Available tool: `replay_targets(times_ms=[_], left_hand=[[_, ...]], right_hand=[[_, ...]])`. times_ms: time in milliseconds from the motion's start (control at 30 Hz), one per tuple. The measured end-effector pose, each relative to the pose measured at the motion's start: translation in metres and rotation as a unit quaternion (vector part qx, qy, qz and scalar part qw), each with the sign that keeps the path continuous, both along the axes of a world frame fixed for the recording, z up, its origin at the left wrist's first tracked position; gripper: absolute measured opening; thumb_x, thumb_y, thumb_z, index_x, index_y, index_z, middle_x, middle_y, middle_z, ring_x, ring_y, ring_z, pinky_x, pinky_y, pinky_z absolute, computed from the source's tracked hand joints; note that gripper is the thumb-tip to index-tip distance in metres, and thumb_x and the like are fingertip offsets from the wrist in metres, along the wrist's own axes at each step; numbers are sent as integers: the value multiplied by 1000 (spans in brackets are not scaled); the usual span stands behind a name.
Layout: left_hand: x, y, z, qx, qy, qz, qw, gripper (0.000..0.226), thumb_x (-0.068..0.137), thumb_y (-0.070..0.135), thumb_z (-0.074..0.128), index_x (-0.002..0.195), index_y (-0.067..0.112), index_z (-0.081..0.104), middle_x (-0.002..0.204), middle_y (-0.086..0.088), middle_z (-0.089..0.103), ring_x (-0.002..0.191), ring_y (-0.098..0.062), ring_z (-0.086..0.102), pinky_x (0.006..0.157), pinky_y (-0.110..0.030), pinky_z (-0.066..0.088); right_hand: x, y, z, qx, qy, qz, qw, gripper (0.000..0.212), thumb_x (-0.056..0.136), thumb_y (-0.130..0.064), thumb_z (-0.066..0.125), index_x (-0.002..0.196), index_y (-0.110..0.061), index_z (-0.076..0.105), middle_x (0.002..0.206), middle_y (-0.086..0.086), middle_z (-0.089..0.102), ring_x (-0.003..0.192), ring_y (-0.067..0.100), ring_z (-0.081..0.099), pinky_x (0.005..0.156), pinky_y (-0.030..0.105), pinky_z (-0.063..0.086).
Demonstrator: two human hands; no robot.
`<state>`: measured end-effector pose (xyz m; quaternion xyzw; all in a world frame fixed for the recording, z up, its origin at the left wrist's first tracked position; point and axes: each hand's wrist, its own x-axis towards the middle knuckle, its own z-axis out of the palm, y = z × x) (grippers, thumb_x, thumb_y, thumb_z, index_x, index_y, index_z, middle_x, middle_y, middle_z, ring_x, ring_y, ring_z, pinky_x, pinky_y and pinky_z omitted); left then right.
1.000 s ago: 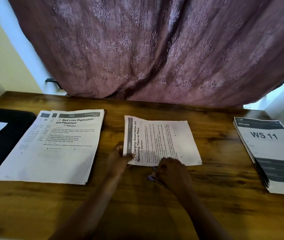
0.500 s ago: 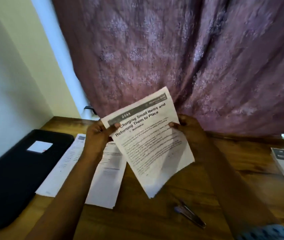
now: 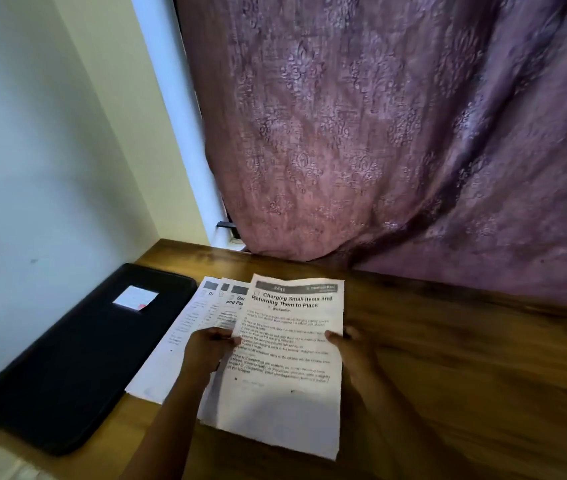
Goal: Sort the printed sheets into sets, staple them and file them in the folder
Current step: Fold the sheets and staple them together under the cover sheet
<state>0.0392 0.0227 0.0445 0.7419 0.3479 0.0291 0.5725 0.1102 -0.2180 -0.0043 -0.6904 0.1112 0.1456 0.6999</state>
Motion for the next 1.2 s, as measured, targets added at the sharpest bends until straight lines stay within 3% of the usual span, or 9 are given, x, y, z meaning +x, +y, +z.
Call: replay_targets(times_ms=[100, 233, 433, 600, 767, 867, 933, 1100, 1200], left_hand=[[3, 11, -17, 112, -11, -25, 993, 16, 78, 14, 78, 70, 23, 67, 77, 7, 66, 77, -14, 59, 65, -26, 42], [8, 23, -34, 204, 30, -34, 978, 17, 81, 29, 76, 94, 23, 69, 88, 7, 66, 83, -12, 61, 72, -27, 43], [8, 19, -46, 305, 46, -39, 951, 27, 85, 35, 70, 110, 27, 65, 101, 8, 68, 81, -9, 60, 57, -20, 38], [10, 17, -54, 344, 68, -58, 935, 30, 89, 34, 65, 118, 29, 61, 110, 4, 66, 88, -14, 60, 58, -23, 40], [13, 21, -54, 342, 84, -76, 933, 33, 85, 32, 67, 117, 29, 59, 112, -3, 63, 101, -24, 60, 76, -39, 54], [13, 5, -40, 363, 57, -49, 929, 42, 89, 41, 61, 127, 24, 53, 119, -10, 61, 108, -32, 57, 86, -48, 51], [14, -26, -23, 374, -7, -25, 927, 45, 93, 42, 55, 131, 20, 50, 123, -12, 59, 113, -34, 53, 90, -50, 47], [14, -170, 6, 302, -186, -157, 922, 38, 89, 31, 65, 125, 21, 59, 120, -4, 63, 110, -26, 59, 91, -42, 47], [12, -279, -4, 188, -218, -313, 905, 37, 84, 32, 69, 120, 25, 62, 119, 9, 63, 106, -10, 61, 92, -29, 49]], right_hand=[[2, 15, -9, -42, -8, 25, 999, 5, 87, -9, 65, 85, -13, 64, 98, 14, 71, 84, 27, 68, 78, 39, 55], [9, 22, -17, -115, -36, 56, 991, 5, 85, -9, 67, 89, -6, 67, 95, 12, 71, 81, 26, 68, 77, 38, 56], [12, 22, -15, -204, -52, 93, 973, 24, 87, -16, 66, 67, -21, 54, 69, -8, 58, 59, 5, 56, 46, 15, 37], [16, 25, -8, -216, 4, 100, 971, 18, 87, -18, 66, 99, -5, 60, 94, 7, 65, 79, 24, 67, 43, 25, 49], [13, 23, 6, -250, 10, 103, 963, 35, 82, -22, 73, 105, -6, 53, 105, 14, 69, 50, 13, 56, 33, 17, 39], [8, 4, 20, -284, -19, 104, 953, 72, 80, -33, 74, 134, -2, 38, 124, 13, 59, 87, 24, 64, 58, 19, 45], [0, -26, 29, -325, -58, 84, 940, 72, 80, -43, 71, 134, -7, 39, 124, 8, 60, 109, 26, 59, 77, 26, 44], [-36, -165, 51, -332, -137, -33, 933, 43, 83, -29, 69, 119, -12, 54, 85, 0, 64, 87, 24, 64, 78, 31, 50], [-57, -273, 60, -369, -142, -127, 910, 33, 85, -19, 67, 115, -10, 57, 89, -1, 61, 86, 19, 61, 81, 31, 47]])
